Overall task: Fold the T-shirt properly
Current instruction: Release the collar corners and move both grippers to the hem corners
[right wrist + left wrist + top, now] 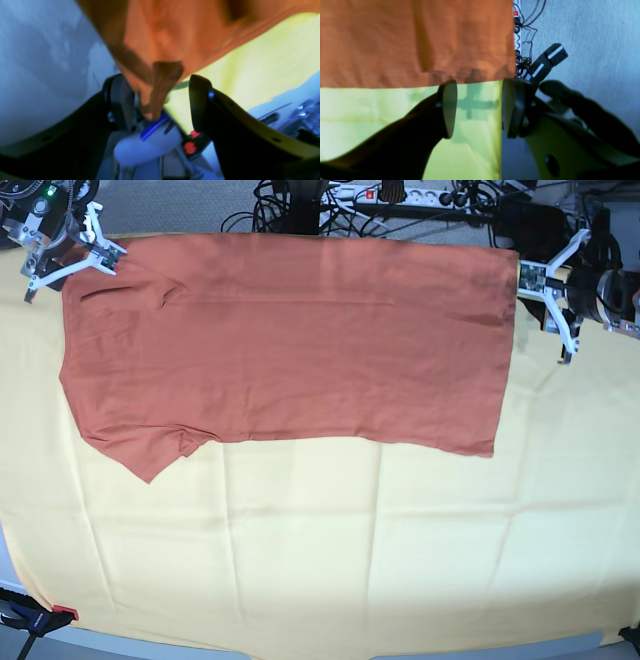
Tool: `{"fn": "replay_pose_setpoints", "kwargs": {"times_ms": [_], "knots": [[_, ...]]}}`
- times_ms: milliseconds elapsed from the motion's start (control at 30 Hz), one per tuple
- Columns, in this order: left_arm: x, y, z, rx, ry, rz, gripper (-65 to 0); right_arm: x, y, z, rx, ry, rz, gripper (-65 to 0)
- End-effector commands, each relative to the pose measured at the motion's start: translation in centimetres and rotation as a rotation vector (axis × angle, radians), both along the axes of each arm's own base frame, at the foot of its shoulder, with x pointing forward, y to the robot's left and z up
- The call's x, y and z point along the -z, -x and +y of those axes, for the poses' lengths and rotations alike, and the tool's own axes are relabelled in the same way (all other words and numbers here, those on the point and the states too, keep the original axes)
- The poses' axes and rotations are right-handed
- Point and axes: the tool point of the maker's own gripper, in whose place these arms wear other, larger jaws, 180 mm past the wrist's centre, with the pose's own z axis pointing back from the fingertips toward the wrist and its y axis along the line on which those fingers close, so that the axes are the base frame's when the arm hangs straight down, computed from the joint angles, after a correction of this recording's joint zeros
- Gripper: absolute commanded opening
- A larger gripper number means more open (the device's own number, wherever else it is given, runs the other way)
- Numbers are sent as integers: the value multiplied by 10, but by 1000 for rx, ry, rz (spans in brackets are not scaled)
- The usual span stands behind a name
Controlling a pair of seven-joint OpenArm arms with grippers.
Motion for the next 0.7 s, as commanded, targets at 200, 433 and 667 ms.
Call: {"fn": "replay_pose_setpoints", "kwargs": {"times_ms": [200, 433, 667], "knots": [[-35, -67, 8, -208, 32, -169, -347, -44, -50, -5, -53, 104, -310, -288], [-42, -158, 39, -583, 201, -221, -347, -74, -76, -16, -40, 192, -523, -288], [-15, -220, 83, -1018, 482, -79, -347, -75, -77, -14, -44, 183, -531, -288]]}}
